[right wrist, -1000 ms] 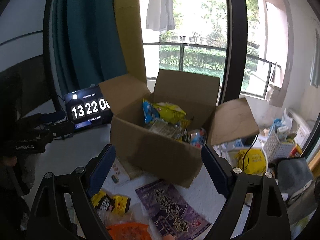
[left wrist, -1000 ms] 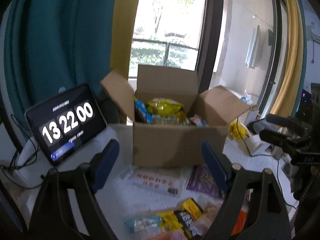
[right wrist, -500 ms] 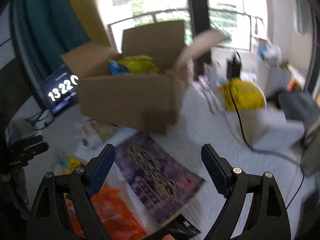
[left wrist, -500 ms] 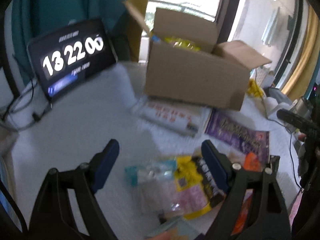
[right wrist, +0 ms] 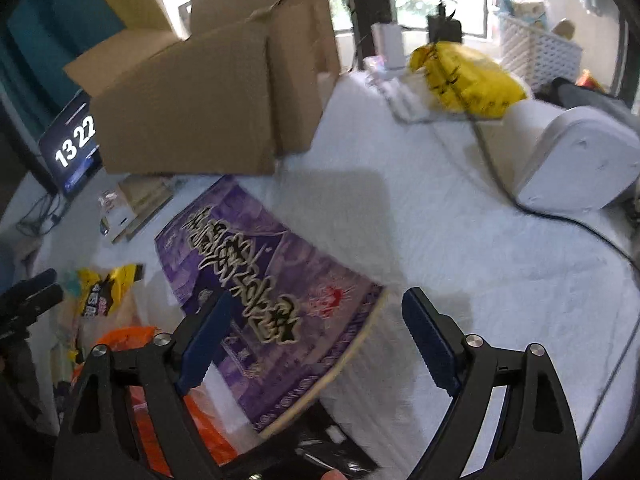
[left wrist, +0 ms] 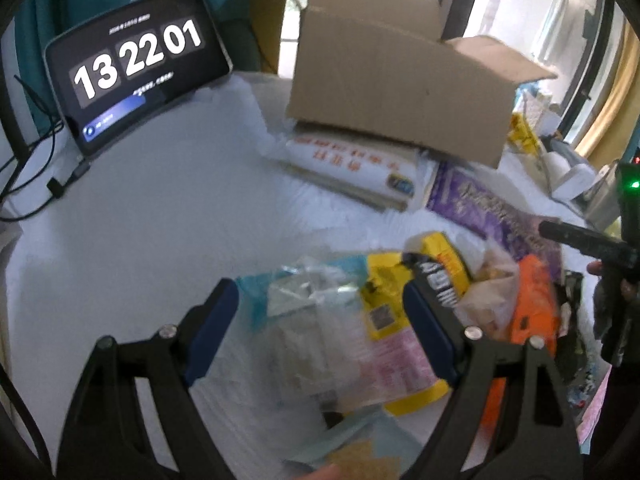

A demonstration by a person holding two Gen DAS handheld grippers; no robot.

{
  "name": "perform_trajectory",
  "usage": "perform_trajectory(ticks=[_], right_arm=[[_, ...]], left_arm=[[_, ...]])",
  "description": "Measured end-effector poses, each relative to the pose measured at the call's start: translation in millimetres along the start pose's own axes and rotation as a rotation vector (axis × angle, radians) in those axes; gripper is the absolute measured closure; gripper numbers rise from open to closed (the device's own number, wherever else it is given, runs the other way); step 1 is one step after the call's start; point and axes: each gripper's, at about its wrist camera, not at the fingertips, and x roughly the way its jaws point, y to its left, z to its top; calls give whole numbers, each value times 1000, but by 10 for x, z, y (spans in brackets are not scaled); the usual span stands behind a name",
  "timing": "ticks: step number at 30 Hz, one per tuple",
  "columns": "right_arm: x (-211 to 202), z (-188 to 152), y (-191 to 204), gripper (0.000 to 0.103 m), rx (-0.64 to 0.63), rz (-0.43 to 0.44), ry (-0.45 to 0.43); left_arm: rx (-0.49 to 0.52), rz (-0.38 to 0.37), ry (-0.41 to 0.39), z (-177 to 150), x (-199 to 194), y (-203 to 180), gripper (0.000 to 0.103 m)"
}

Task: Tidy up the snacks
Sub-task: 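Grasp the purple bag with the right tool while the left tool grasps a clear plastic pack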

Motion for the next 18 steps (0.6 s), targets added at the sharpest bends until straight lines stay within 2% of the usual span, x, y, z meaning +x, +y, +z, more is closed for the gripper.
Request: perform_trajectory(ticks=[2, 4, 7, 8, 9, 10, 12, 14, 16, 18], right_arm=[[44, -7, 33, 16, 16, 60, 20], [96, -12, 74, 25, 25, 83, 40], [130, 4, 121, 38, 8, 35, 29], [136, 16, 115, 48, 13, 34, 27], [127, 20, 89, 69, 18, 38, 30], [136, 22, 85, 77, 19, 29, 37], [137, 7, 118, 86, -8, 0, 28], [119, -50, 248, 91, -102, -56, 6], [95, -100, 329, 98, -145, -70, -7], [53, -127, 394, 100, -186, -77, -25]], left_arm=[[-13, 10, 29, -18, 68, 46, 18], [-30, 0, 61, -37, 141, 98, 18], [-6, 11, 52, -56, 157, 91, 18], [1, 14, 51, -66, 162, 86, 18], [6, 14, 47, -77, 157, 79, 19], [13, 16, 41, -94, 153, 77, 25], [36, 39, 31, -122, 128, 58, 38], [62, 37, 26, -136, 98, 29, 41], [106, 53, 9, -162, 63, -35, 43], [128, 51, 5, -178, 38, -91, 44]])
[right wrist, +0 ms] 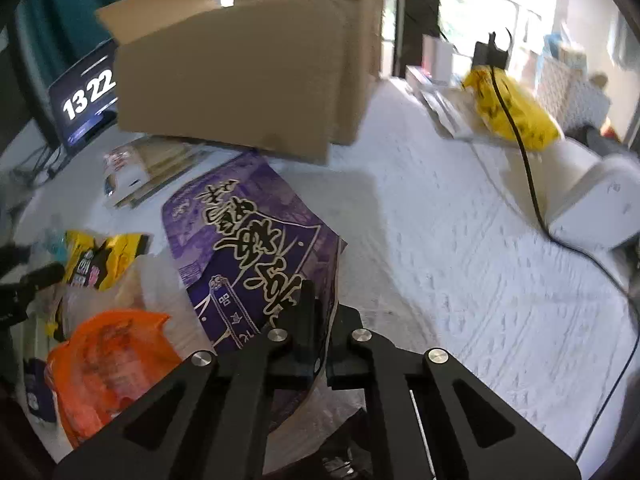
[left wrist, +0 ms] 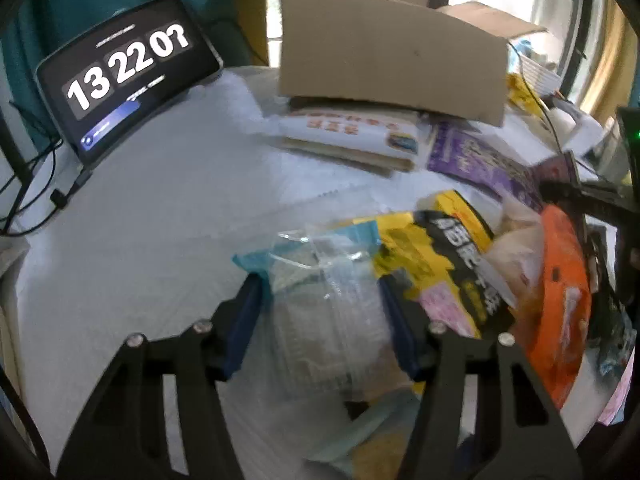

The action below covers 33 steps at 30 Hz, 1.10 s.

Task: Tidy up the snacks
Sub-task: 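Grasp the purple bag with the right tool while the left tool grasps a clear plastic pack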

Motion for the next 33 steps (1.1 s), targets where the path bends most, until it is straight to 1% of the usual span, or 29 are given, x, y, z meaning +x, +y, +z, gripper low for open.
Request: perform_trajectory(ticks=[2, 5, 11, 16, 23, 33], right_arm=[[-79, -10, 49, 101, -33, -12, -20], [-272, -5, 87, 101, -57, -17, -73], [-836, 100, 51, 103, -75, -35, -224], [-1198, 228, 78, 103, -90, -37, -315], [-1487, 422, 61, 103, -88, -10, -411], [-1774, 734, 28, 103, -117, -24, -516]], left_arm=[[-10, -15, -8, -5, -54, -13, 44], [-18, -25, -36, 12, -174, -13, 44], [-32, -32, -99, 122, -410, 9, 44], [-38, -43, -146, 243, -561, 3, 44], [-23, -62, -211, 414, -740, -68, 44], [9, -72, -298, 783, -895, -150, 44]])
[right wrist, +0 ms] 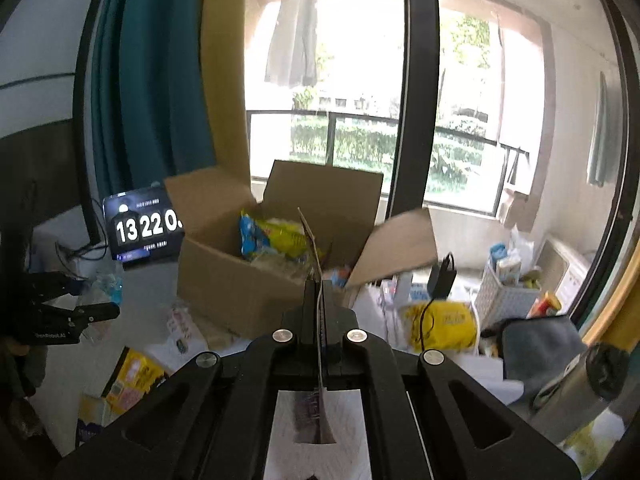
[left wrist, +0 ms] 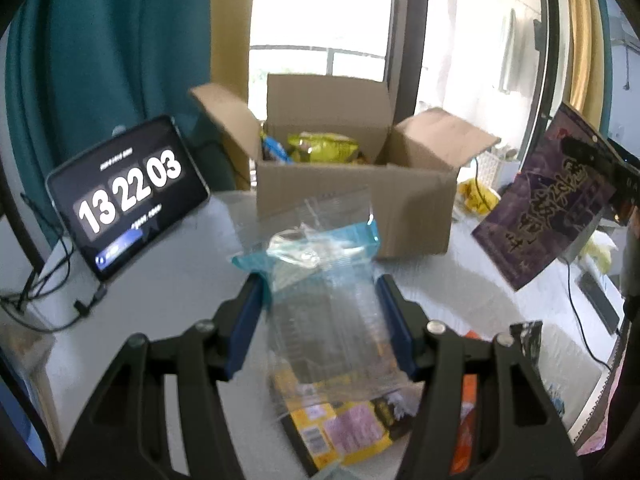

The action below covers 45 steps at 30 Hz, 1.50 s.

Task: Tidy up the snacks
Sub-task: 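Grasp the purple bag with the right tool while the left tool grasps a clear plastic pack, then carry the purple bag and clear pack into the box and release both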

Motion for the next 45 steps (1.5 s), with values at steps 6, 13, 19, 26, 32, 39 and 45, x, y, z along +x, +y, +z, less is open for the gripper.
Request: perform_trajectory(ticks=[6, 13, 19, 26, 32, 39, 45], right_arm=[[-3, 221, -12, 103, -19, 0, -47], [64, 474, -40, 103, -38, -2, -98], [144, 645, -7, 103, -54, 9, -130], [262, 814, 53, 103, -83, 21, -159], [365, 894, 40, 103, -94, 21, -176], [624, 994, 71, 103, -108, 31, -163], [941, 1143, 255, 103, -148, 41, -138]], left_arm=[[15, -20, -32, 199, 26, -28, 44], [28, -27, -66, 466, 129, 12, 44], [54, -23, -99, 695, 215, 26, 43], [86, -24, -134, 1009, 361, 46, 43], [94, -32, -153, 1244, 508, 106, 42], [83, -27, -179, 1424, 622, 214, 42], [61, -22, -204, 1513, 683, 382, 42]])
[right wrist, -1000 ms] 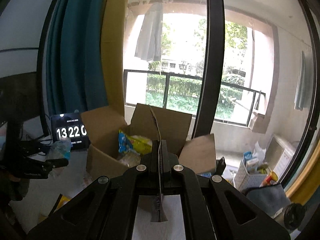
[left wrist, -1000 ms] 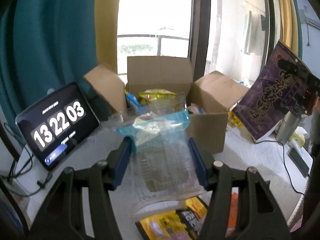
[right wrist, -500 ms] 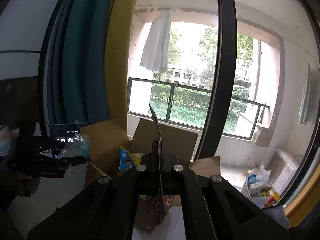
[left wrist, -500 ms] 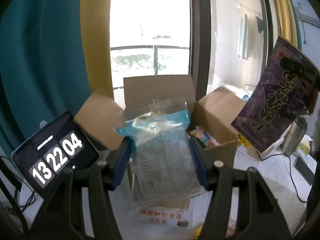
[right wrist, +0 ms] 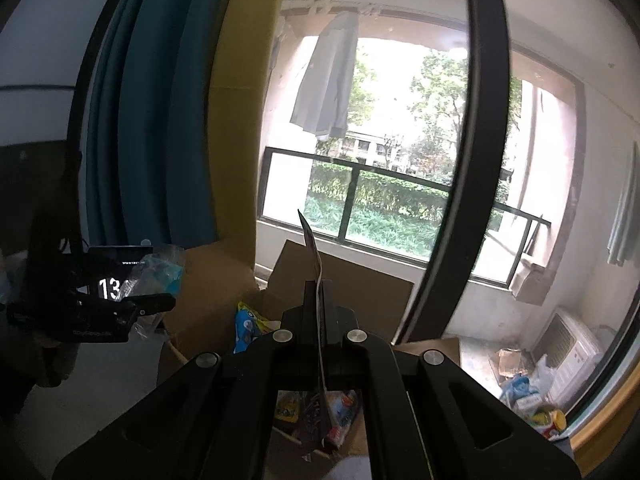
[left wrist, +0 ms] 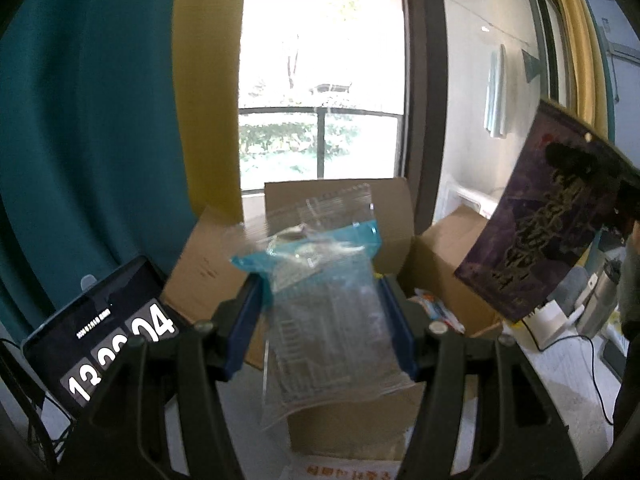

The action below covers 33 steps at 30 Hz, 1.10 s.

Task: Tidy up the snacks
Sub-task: 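Carry the purple bag and clear pack into the box and release both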

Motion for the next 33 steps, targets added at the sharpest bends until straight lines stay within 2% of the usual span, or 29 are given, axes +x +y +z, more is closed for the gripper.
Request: perform_trajectory(ticks=[12, 22, 26, 29, 33], right_arm=[[894, 183, 680, 103, -25, 119, 54], [1468, 158, 1109, 103, -6, 187, 109], [1684, -15, 1031, 103, 61, 180, 211], [1790, -224, 872, 103, 101, 143, 296], [1760, -481, 564, 102, 150, 76, 356]], left_arm=[[-88, 38, -34, 105, -25, 473, 42], [-128, 68, -55, 75, -74, 759, 42], [-133, 70, -47, 50, -57, 744, 42], [-123, 60, -38, 86, -9, 689, 42], [-100, 44, -25, 124, 55, 543, 42]])
